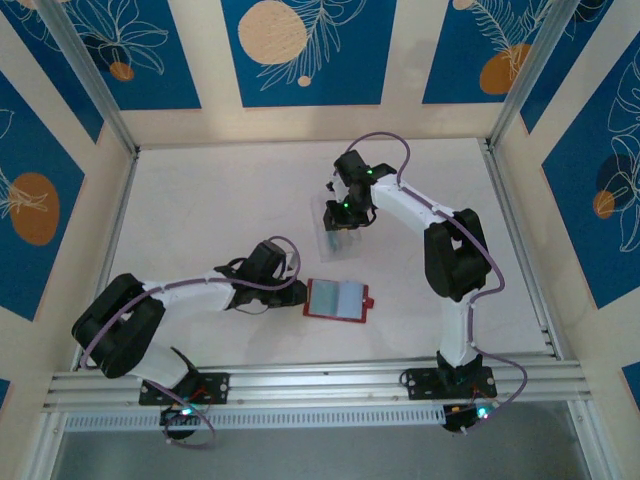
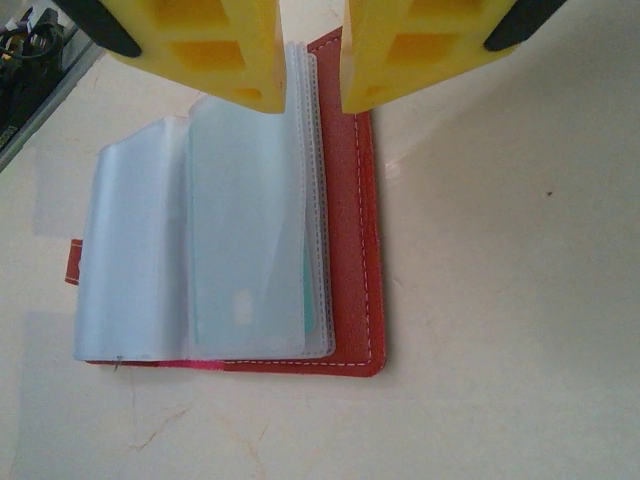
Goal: Put the credit cards into the card holder
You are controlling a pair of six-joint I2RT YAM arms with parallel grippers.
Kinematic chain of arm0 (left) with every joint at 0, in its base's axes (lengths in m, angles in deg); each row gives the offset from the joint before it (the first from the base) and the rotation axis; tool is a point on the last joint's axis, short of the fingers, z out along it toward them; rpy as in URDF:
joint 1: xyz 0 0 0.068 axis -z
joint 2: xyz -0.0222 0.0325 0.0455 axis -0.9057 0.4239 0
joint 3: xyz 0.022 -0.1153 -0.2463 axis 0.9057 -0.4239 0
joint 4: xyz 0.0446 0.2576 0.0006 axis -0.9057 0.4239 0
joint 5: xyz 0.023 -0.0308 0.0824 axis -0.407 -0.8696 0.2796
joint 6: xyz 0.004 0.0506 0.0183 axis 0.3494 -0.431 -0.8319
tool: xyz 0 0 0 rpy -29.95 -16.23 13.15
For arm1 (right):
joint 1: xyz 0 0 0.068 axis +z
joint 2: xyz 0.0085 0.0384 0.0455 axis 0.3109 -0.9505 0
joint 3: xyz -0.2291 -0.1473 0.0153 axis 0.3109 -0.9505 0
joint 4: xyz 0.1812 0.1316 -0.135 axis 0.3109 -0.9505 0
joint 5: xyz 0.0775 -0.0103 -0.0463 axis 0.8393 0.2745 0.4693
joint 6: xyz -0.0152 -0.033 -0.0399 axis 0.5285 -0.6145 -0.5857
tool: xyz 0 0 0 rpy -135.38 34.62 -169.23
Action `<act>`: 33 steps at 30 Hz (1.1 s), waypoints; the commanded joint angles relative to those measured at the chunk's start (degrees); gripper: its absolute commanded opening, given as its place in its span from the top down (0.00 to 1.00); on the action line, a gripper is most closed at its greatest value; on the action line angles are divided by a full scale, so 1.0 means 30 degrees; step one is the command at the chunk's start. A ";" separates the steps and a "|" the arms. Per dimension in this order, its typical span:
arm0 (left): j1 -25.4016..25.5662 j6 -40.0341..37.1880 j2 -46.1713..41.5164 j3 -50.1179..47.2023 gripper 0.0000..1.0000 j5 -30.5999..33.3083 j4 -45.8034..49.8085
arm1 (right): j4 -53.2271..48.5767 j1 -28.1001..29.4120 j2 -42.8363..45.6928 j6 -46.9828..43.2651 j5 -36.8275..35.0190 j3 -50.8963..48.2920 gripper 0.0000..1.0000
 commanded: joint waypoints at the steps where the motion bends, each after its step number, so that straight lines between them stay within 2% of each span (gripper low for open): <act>1: -0.0250 0.0030 0.0204 -0.0207 0.79 -0.0265 -0.0128 | 0.0033 -0.0078 0.0897 -0.0007 0.0525 0.0069 0.78; 4: -0.0274 0.0031 0.0210 -0.0204 0.79 -0.0282 -0.0124 | -0.0035 -0.0071 0.0878 -0.0012 0.0309 0.0160 0.82; 21: -0.0316 -0.0002 0.0288 -0.0229 0.79 -0.0274 -0.0060 | -0.0489 -0.0104 0.1136 -0.0104 -0.0268 0.0379 0.90; 33: -0.0321 -0.0946 -0.0773 0.0338 0.79 0.0721 0.1766 | -0.1234 0.0068 0.2213 0.0318 -0.2460 0.0756 0.97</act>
